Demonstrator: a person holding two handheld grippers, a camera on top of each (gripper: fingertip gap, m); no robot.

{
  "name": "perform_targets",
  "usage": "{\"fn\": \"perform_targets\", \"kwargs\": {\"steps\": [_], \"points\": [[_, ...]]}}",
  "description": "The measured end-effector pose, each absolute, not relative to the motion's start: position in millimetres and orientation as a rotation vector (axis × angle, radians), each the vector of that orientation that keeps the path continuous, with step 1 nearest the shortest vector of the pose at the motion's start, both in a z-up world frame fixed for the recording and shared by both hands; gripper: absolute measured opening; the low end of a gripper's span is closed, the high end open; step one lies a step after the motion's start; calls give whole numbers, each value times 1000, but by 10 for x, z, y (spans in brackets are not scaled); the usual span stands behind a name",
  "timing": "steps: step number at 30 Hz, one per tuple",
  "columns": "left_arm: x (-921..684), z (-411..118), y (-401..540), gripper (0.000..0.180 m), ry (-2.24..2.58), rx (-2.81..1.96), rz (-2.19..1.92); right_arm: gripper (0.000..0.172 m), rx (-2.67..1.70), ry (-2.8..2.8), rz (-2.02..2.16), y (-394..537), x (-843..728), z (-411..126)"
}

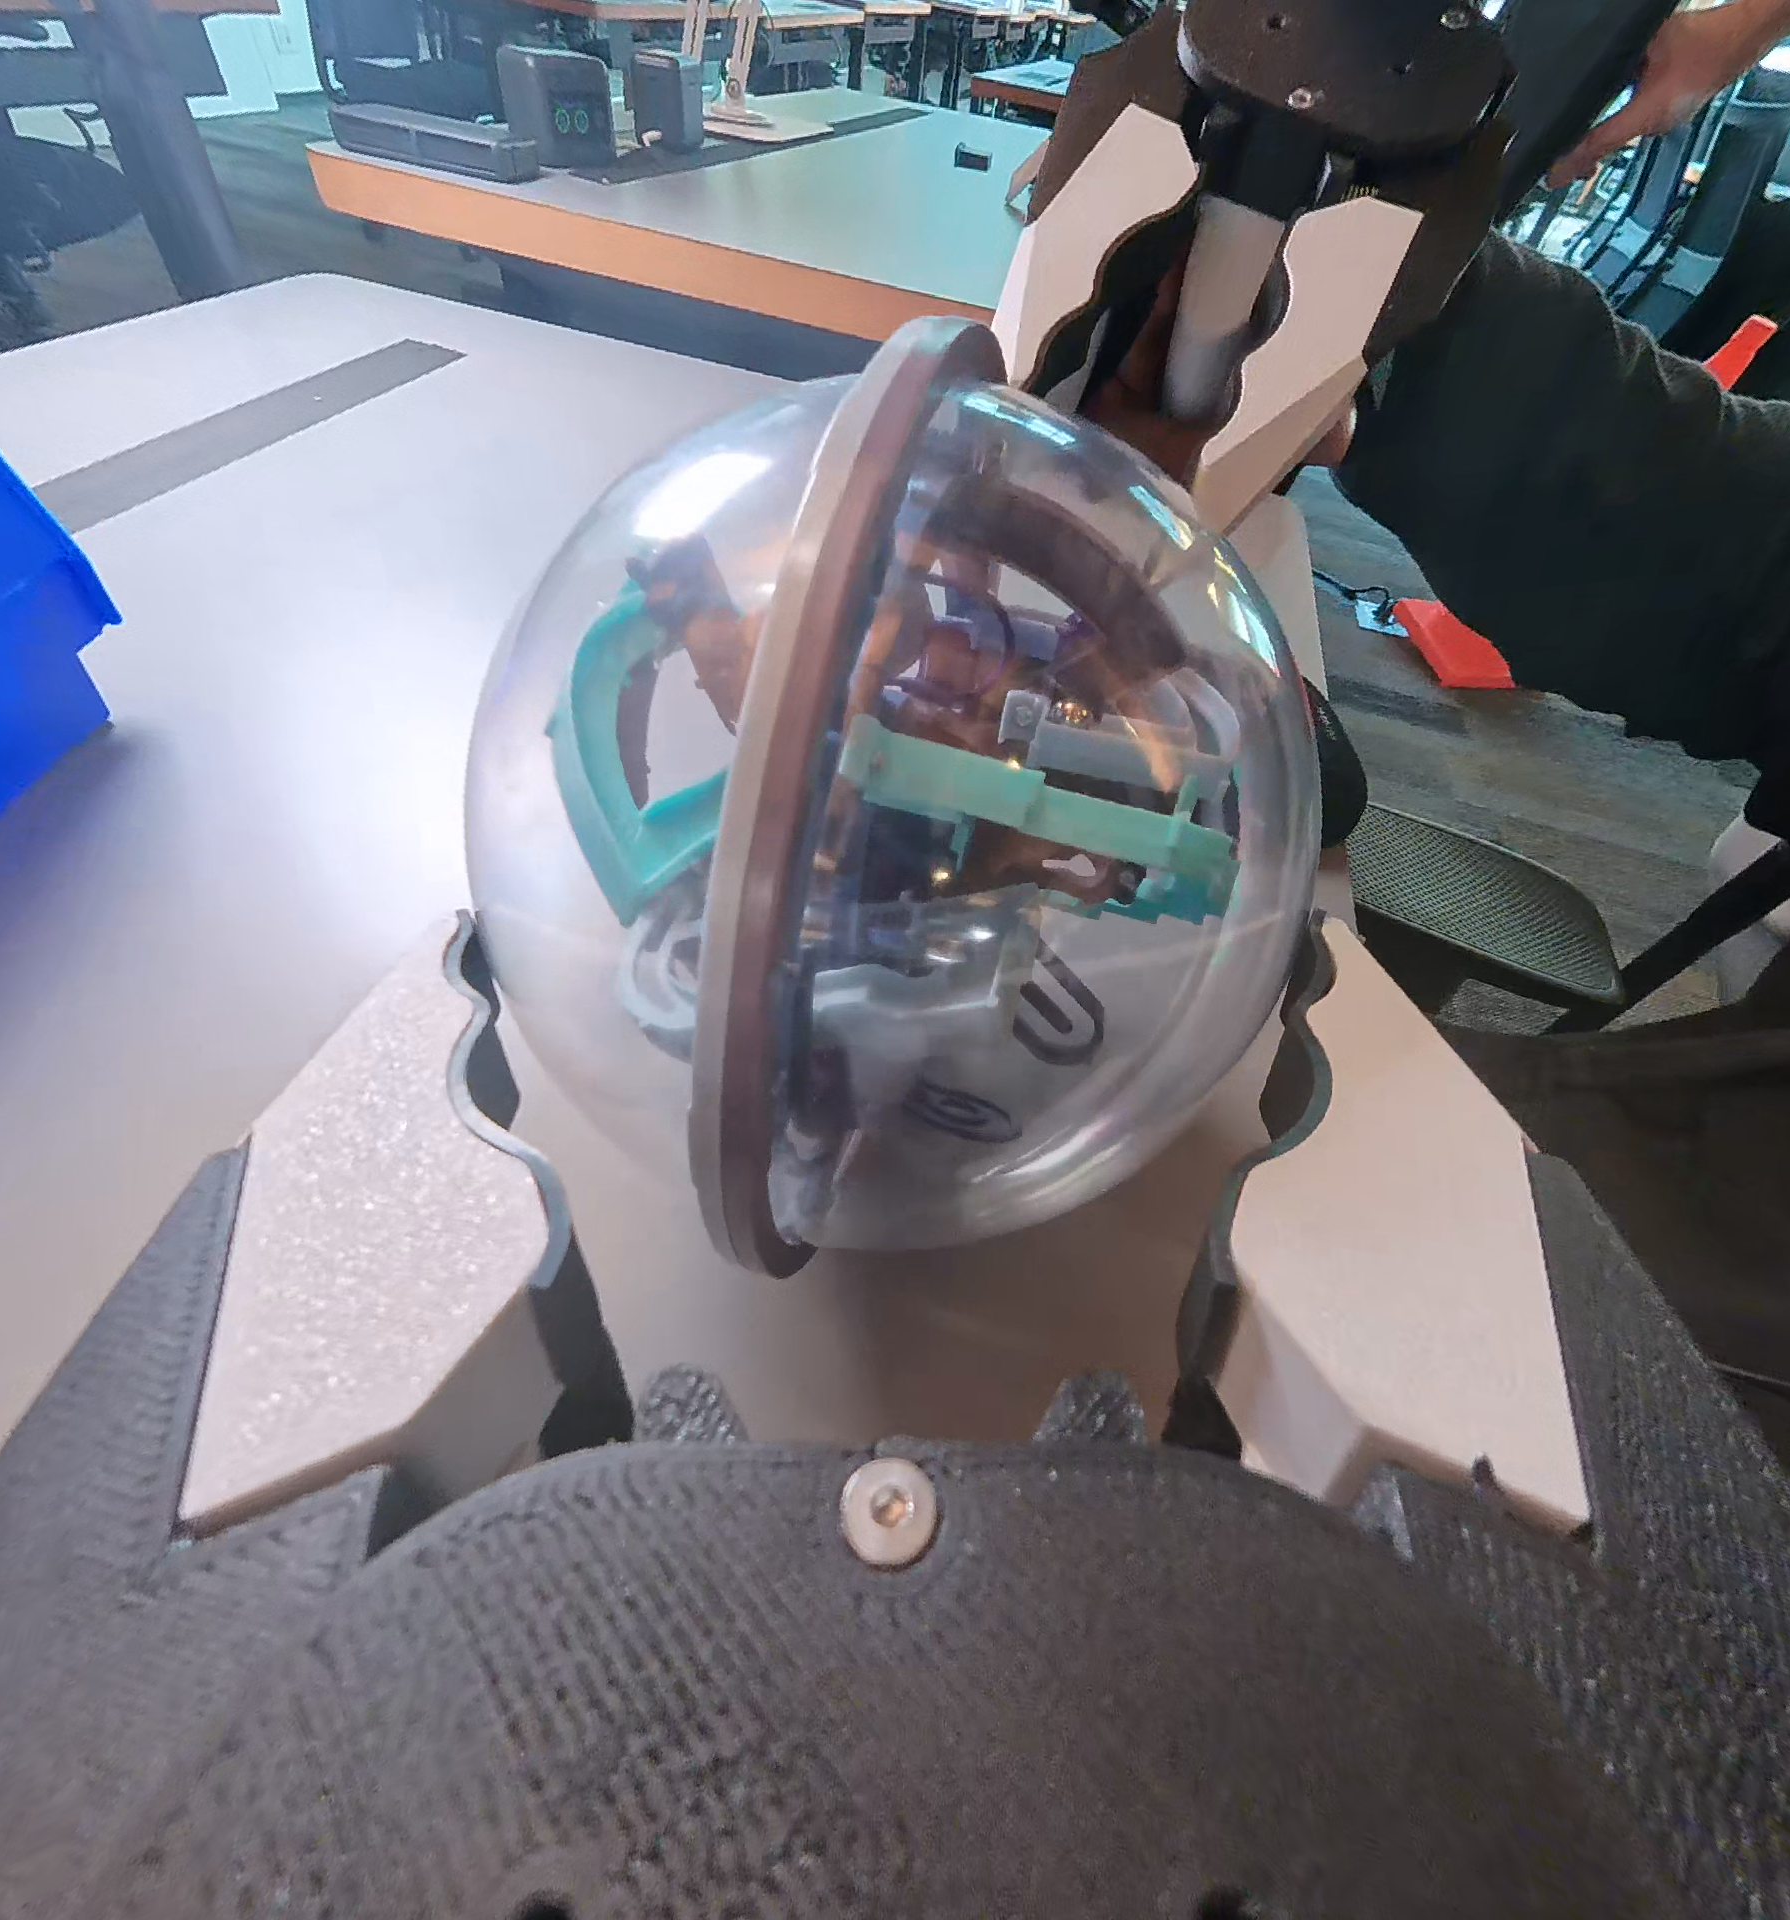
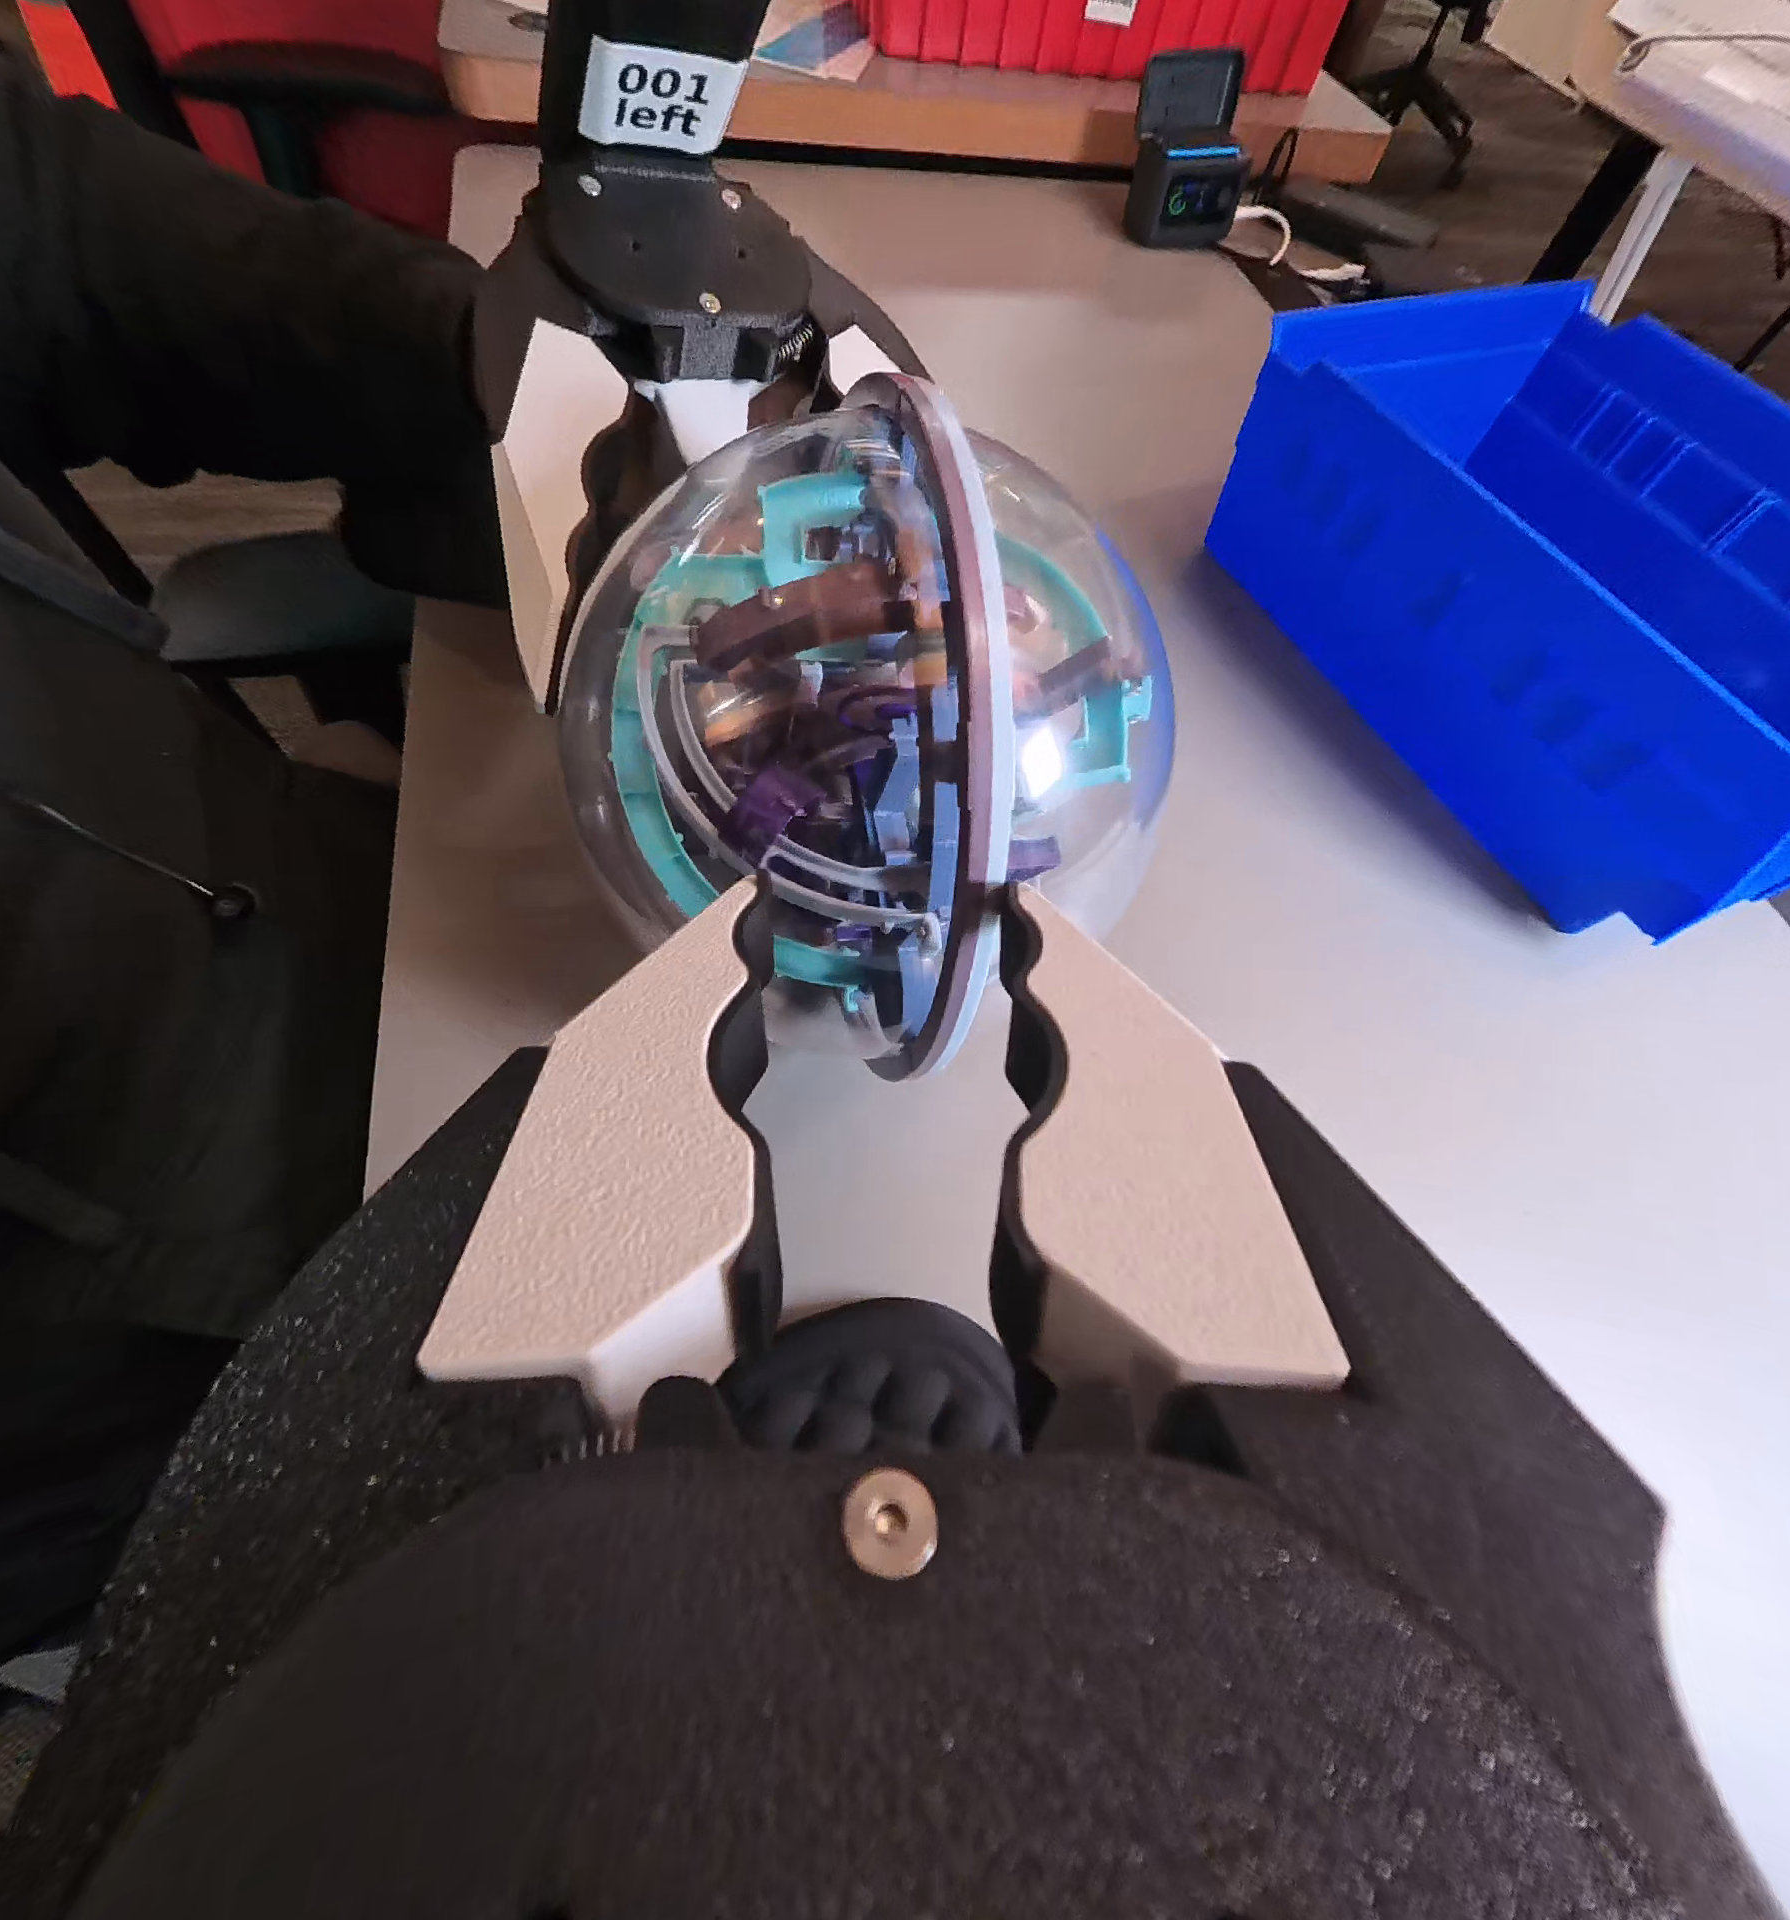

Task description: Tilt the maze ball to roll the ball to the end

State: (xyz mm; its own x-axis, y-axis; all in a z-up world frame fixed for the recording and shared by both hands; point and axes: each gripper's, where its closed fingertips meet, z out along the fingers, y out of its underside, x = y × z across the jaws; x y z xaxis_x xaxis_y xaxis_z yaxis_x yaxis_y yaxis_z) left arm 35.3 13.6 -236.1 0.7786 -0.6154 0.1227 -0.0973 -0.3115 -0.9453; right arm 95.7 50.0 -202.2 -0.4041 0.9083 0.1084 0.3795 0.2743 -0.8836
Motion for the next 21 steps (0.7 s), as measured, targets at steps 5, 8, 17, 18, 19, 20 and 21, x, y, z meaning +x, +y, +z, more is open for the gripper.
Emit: {"fn": "perform_targets", "kwargs": {"steps": [5, 8, 17, 18, 19, 20, 21], "points": [[369, -2355, 103, 146, 620, -1826, -544, 17, -1159, -1882, 1120, 540, 970, -2011], [364, -2364, 83, 146, 659, -1830, -553, 6, -1152, -1847, 1156, 531, 957, -2001], [313, -2263, 52, 146, 698, -1824, -683, 6, -1163, -1904, 1121, 443, 979, -2187], [306, -2247, 52, 145, 698, -1821, -700, 6, -1166, -1910, 1116, 432, 978, -2221], [299, -2231, 55, 145, 697, -1816, -713, 7, -1170, -1917, 1112, 419, 979, -2254], [293, -2214, 56, 145, 696, -1810, -724, 7, -1174, -1925, 1105, 405, 980, -2291], [286, -2197, 59, 144, 693, -1804, -733, 7, -1177, -1931, 1097, 394, 979, -2330]]}}
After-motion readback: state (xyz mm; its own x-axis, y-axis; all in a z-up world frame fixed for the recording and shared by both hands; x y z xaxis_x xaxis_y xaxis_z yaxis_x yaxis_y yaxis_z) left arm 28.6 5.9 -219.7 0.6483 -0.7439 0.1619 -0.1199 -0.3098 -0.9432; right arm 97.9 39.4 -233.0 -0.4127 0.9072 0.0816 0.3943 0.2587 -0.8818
